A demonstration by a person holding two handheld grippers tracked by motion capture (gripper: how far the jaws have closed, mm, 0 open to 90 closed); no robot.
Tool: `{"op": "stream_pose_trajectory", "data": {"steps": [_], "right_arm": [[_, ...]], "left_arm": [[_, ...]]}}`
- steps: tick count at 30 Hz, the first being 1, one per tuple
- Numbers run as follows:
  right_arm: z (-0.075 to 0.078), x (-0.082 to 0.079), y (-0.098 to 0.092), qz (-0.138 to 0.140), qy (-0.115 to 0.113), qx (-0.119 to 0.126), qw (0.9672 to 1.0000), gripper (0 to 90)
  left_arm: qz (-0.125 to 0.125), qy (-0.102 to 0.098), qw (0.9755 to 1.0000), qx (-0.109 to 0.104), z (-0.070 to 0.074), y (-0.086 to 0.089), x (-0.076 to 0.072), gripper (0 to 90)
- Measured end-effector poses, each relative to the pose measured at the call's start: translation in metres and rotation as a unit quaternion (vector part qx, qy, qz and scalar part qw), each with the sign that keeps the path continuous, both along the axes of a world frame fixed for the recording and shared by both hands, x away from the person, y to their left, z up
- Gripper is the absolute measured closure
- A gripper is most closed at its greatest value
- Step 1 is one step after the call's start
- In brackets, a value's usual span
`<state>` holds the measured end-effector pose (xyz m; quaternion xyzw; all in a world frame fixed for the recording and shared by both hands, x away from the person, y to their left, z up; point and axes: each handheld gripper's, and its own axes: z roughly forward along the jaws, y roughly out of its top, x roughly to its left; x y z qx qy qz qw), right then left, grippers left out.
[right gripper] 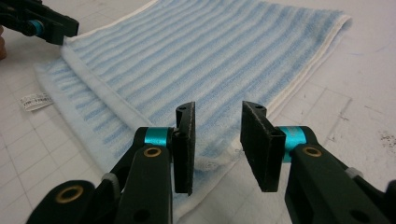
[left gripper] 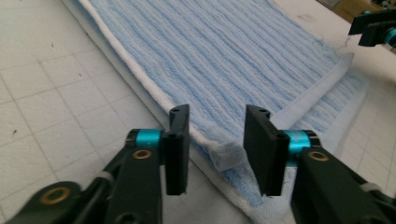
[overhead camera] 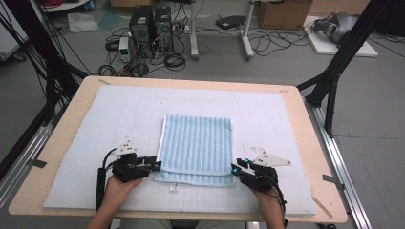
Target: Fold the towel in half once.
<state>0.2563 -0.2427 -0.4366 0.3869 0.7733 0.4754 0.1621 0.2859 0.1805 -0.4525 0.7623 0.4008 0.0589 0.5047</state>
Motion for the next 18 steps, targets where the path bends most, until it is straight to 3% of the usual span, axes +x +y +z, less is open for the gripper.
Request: {"op": "stream_pose_trajectory", "data": {"steps": [5, 8, 14, 18], "right_arm": [[0.0005, 0.0007, -0.0009, -0.004, 0.002, 0.004, 1.0, 65.0], [0.0001, 0.0001, -0.0012, -0.006, 0.002, 0.006, 1.0, 65.0], [0.001, -0.0028, -0.0029, -0.006, 0.0, 0.01, 0.9999, 63.5], [0.0018, -0.0059, -0.0043, -0.01, 0.004, 0.01, 0.9999, 59.8]], "left_arm": [[-0.006, -0.002, 1.0, 0.0, 0.0008, -0.0021, -0.0013, 86.6], [-0.007, -0.007, 0.9999, -0.006, 0.0017, -0.0017, -0.0023, 88.6], [-0.007, -0.011, 0.9991, -0.04, 0.0074, 0.0027, -0.0076, 89.0], [-0.012, -0.012, 0.9989, -0.044, 0.0083, 0.0035, -0.0097, 89.2]]}}
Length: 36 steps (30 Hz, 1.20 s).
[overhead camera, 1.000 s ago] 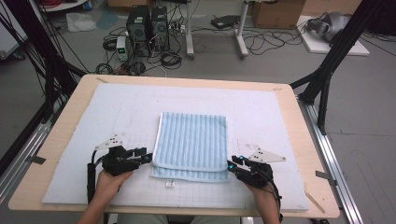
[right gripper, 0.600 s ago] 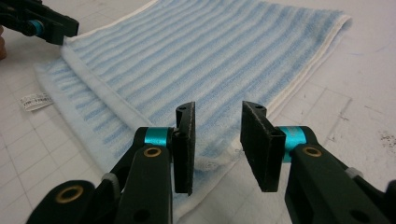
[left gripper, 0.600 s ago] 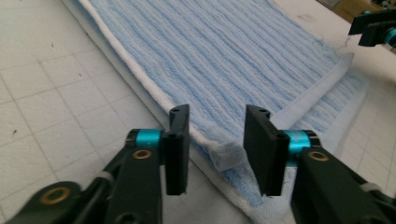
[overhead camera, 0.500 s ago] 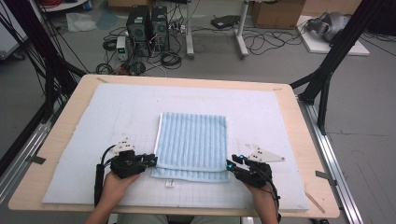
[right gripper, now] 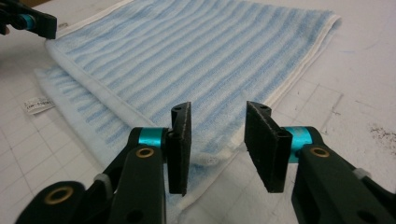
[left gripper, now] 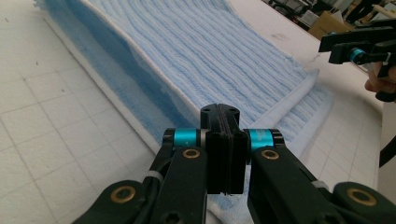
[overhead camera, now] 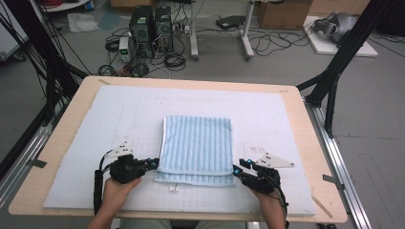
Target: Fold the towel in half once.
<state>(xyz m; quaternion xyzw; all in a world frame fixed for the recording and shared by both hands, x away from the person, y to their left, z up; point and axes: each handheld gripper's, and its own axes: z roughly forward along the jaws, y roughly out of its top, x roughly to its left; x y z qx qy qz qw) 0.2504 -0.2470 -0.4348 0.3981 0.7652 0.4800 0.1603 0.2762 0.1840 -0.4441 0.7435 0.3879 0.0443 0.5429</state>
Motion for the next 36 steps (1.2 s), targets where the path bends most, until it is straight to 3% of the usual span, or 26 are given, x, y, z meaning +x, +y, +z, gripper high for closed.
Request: {"op": "stream_pose_trajectory", "data": {"steps": [6, 9, 12, 13, 21, 22, 24, 25, 26, 28, 30, 36], "right_arm": [[-0.003, 0.0, 0.008, 0.004, 0.018, -0.018, 0.9997, 56.3], [-0.008, 0.004, 0.016, 0.006, 0.036, -0.05, 0.9981, 69.1], [-0.012, 0.006, 0.018, 0.011, 0.042, -0.057, 0.9975, 87.2], [-0.012, 0.005, 0.018, 0.014, 0.037, -0.057, 0.9976, 89.4], [-0.003, -0.001, 0.015, 0.016, 0.015, -0.041, 0.9989, 88.3], [-0.003, -0.002, 0.015, 0.014, 0.017, -0.048, 0.9986, 70.4], [-0.005, -0.003, 0.017, 0.021, 0.029, -0.059, 0.9976, 61.6], [-0.007, -0.004, 0.018, 0.02, 0.029, -0.074, 0.9966, 61.3], [-0.009, -0.004, 0.02, 0.024, 0.031, -0.085, 0.9956, 61.8], [-0.014, -0.004, 0.023, 0.019, 0.032, -0.108, 0.9935, 74.0], [-0.015, -0.004, 0.021, 0.015, 0.027, -0.096, 0.9949, 83.0], [-0.008, -0.006, 0.017, 0.011, 0.013, -0.081, 0.9965, 83.7]], "left_arm": [[0.0, 0.001, 1.0, -0.002, -0.002, -0.001, 0.0, 89.2], [0.001, -0.002, 1.0, 0.0, -0.003, 0.0, 0.0, 89.3], [0.0, -0.001, 1.0, -0.004, -0.003, 0.001, -0.001, 89.4], [0.0, -0.001, 1.0, -0.006, -0.002, 0.002, -0.001, 89.4], [-0.001, 0.0, 0.9998, -0.018, 0.0, 0.005, -0.003, 89.3], [-0.002, -0.001, 0.9998, -0.018, 0.0, 0.005, -0.003, 89.4], [-0.001, -0.001, 0.9999, -0.017, -0.001, 0.005, -0.003, 89.3], [0.0, 0.0, 0.9998, -0.018, -0.001, 0.004, -0.003, 89.3], [0.001, 0.001, 0.9998, -0.018, -0.002, 0.004, -0.002, 89.3], [0.0, 0.001, 0.9999, -0.015, -0.002, 0.004, -0.002, 89.3], [0.002, 0.002, 0.9999, -0.015, -0.002, 0.005, -0.002, 89.3], [0.0, -0.001, 0.9996, -0.027, 0.001, 0.008, -0.004, 89.4]]}}
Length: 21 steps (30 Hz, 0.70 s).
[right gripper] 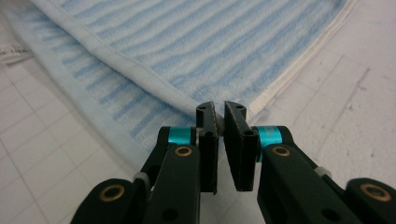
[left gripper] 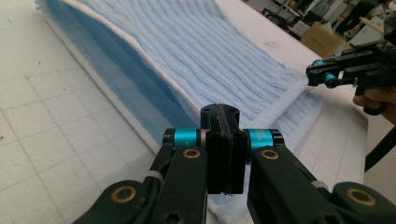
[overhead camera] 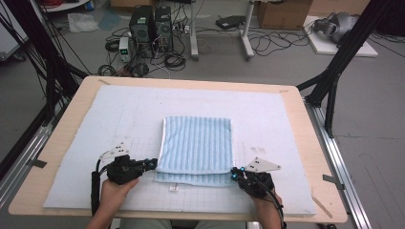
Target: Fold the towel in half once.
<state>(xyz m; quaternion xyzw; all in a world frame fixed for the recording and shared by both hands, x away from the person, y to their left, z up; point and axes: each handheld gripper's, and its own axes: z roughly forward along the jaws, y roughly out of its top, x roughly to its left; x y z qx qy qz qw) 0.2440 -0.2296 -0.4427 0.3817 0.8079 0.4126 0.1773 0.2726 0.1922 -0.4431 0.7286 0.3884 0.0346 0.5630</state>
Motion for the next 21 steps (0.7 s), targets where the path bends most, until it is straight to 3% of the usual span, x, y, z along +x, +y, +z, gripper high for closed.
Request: {"op": "stream_pose_trajectory", "data": {"steps": [11, 15, 21], "right_arm": [[0.017, -0.023, -0.003, 0.025, -0.02, 0.01, 0.9994, 83.8], [0.011, -0.026, -0.003, 0.024, -0.009, -0.007, 0.9996, 83.8], [0.001, -0.03, -0.002, 0.027, 0.004, -0.016, 0.9995, 83.3]], "left_arm": [[-0.009, -0.002, 0.9999, -0.007, 0.007, 0.006, -0.013, 89.3], [-0.014, 0.01, 0.9998, 0.01, 0.0, 0.005, -0.017, 89.3], [-0.006, 0.025, 0.9996, 0.009, -0.009, 0.007, -0.018, 89.2]]}}
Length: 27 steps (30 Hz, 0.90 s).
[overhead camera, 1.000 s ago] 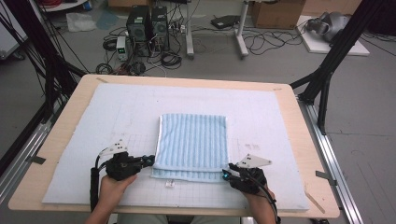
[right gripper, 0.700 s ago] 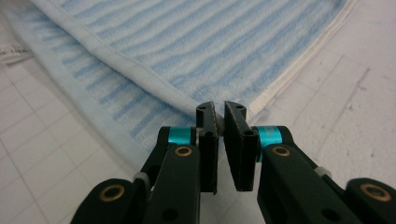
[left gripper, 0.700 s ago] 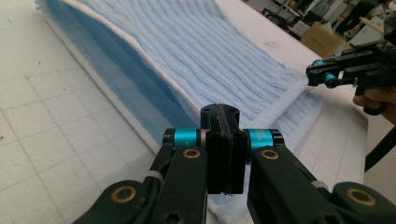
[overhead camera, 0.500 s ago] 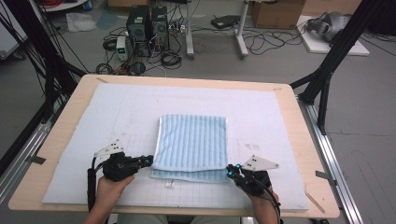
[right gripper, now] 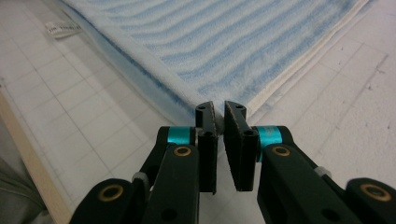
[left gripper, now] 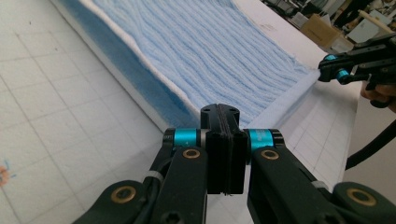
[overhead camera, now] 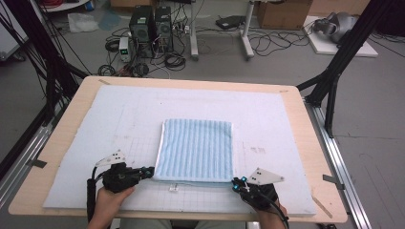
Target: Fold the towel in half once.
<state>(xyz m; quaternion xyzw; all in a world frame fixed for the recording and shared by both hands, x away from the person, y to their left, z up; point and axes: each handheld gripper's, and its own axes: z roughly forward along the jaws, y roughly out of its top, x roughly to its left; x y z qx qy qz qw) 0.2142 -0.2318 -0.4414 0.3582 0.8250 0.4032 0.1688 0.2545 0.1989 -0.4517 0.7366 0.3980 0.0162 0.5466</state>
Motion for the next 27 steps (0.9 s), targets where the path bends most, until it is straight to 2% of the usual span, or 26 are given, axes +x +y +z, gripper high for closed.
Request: {"op": "stream_pose_trajectory", "data": {"steps": [4, 6, 8, 9, 11, 14, 17, 19, 21, 23, 27], "right_arm": [[-0.002, -0.004, 0.001, 0.001, 0.002, -0.01, 0.9999, 81.8], [0.0, -0.005, -0.002, -0.008, 0.0, 0.001, 1.0, 67.7], [0.004, -0.004, -0.005, -0.015, -0.007, 0.016, 0.9997, 67.2], [0.006, -0.003, -0.006, -0.018, -0.012, 0.023, 0.9995, 66.8], [0.01, 0.001, -0.004, -0.022, -0.019, 0.029, 0.9992, 66.9], [0.013, 0.012, 0.006, -0.02, -0.023, 0.029, 0.9991, 69.7], [0.011, 0.026, 0.017, -0.017, -0.017, 0.022, 0.9995, 73.6], [0.005, 0.035, 0.024, -0.012, -0.003, 0.011, 0.9999, 74.1], [-0.001, 0.039, 0.029, -0.008, 0.01, -0.009, 0.9999, 74.1], [-0.006, 0.039, 0.029, -0.008, 0.012, -0.018, 0.9997, 74.1], [-0.007, 0.034, 0.022, -0.003, 0.016, -0.013, 0.9998, 73.1]], "left_arm": [[-0.006, 0.001, 1.0, 0.004, -0.001, 0.001, -0.003, 89.2], [-0.003, -0.003, 1.0, 0.005, -0.001, 0.001, -0.003, 88.0], [0.016, -0.014, 0.9997, 0.009, 0.001, 0.001, -0.002, 72.7], [0.02, -0.021, 0.9995, 0.008, 0.002, 0.001, -0.002, 68.4], [0.03, -0.053, 0.9981, 0.012, 0.005, 0.001, 0.0, 63.9], [0.033, -0.068, 0.997, 0.014, 0.009, 0.0, 0.007, 64.0], [0.025, -0.065, 0.9975, 0.015, 0.01, -0.007, 0.018, 64.0], [0.024, -0.057, 0.9979, 0.016, 0.009, -0.011, 0.023, 64.0], [0.022, -0.055, 0.9981, 0.015, 0.008, -0.014, 0.027, 64.1], [0.022, -0.051, 0.9984, 0.015, 0.007, -0.015, 0.03, 64.0], [0.025, -0.054, 0.9981, 0.017, 0.01, -0.013, 0.04, 62.1]]}}
